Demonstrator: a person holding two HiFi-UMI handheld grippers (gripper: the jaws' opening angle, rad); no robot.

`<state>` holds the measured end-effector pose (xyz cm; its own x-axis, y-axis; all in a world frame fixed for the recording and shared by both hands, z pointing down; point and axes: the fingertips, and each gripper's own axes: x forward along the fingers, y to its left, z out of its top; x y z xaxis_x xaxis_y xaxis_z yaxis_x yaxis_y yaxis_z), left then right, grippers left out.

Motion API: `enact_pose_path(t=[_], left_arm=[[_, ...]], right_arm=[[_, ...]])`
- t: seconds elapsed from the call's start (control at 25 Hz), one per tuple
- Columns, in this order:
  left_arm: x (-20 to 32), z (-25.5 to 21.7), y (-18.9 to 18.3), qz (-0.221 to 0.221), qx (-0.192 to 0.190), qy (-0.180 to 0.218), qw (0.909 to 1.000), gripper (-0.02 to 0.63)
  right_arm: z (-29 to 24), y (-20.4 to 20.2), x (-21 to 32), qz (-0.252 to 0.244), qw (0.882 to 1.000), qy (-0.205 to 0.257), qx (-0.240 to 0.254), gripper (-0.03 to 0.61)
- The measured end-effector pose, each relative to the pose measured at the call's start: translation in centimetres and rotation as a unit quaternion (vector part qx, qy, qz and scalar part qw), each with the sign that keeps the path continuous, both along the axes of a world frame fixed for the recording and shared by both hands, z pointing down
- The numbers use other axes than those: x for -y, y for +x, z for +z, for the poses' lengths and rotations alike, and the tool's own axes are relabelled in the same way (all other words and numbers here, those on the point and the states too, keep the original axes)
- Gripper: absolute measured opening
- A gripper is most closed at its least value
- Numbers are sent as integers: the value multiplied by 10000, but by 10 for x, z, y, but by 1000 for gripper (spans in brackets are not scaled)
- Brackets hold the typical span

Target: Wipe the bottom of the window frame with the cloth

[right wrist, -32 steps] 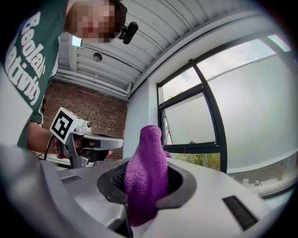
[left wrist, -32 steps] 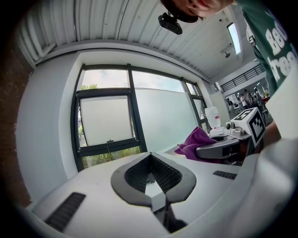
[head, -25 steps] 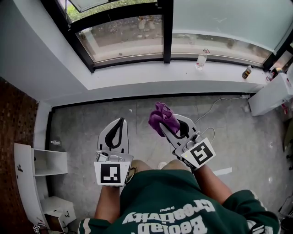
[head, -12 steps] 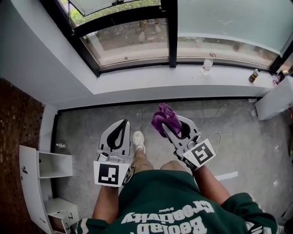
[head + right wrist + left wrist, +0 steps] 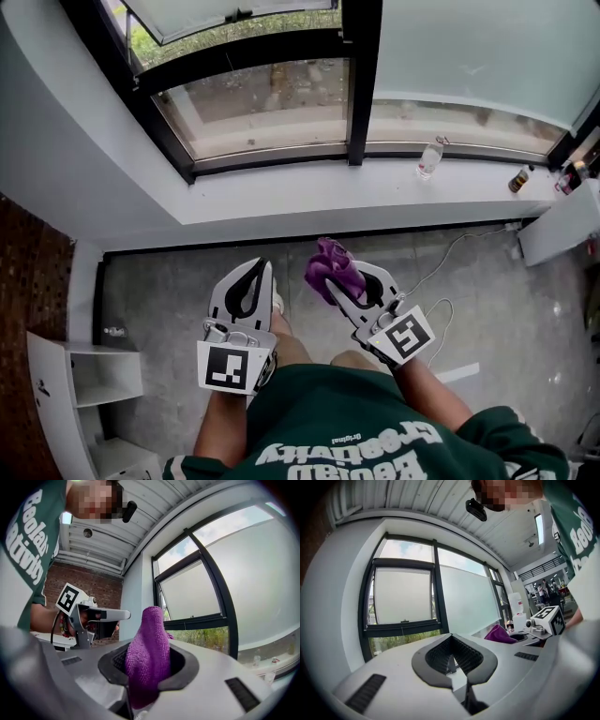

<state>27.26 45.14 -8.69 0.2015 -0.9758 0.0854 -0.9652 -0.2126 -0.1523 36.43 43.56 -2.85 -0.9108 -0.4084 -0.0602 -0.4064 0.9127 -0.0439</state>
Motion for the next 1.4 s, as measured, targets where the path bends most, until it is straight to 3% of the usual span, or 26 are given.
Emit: enact_pose_path(t=[0.2, 0.36, 0.6, 0.72, 1.04, 1.24, 1.4], left_arm=[[102, 13, -112, 89, -44, 218, 9997, 8], [198, -6, -209, 141, 37, 257, 9996, 8], [308, -23, -303, 468, 453, 229, 9976, 8], [348, -14, -341, 568, 386, 95, 9976, 8], [407, 14, -381, 713, -51, -238, 9972, 8], [424, 24, -372, 929, 58, -273, 9953, 8], [432, 33, -363, 865, -138, -434, 9952, 8]], right_arm=[[8, -102, 96, 155, 9996, 197, -126, 101], [-5, -194, 179, 330, 9989, 298, -137, 101], [-16, -297, 286, 358, 9985, 208, -363, 101], [-17, -337, 329, 417, 9983, 168, -380, 101], [-13, -376, 376, 412, 9984, 12, -375, 101], [-5, -371, 392, 702, 9966, -125, -418, 101], [-9, -368, 398, 683, 9973, -191, -171, 101]])
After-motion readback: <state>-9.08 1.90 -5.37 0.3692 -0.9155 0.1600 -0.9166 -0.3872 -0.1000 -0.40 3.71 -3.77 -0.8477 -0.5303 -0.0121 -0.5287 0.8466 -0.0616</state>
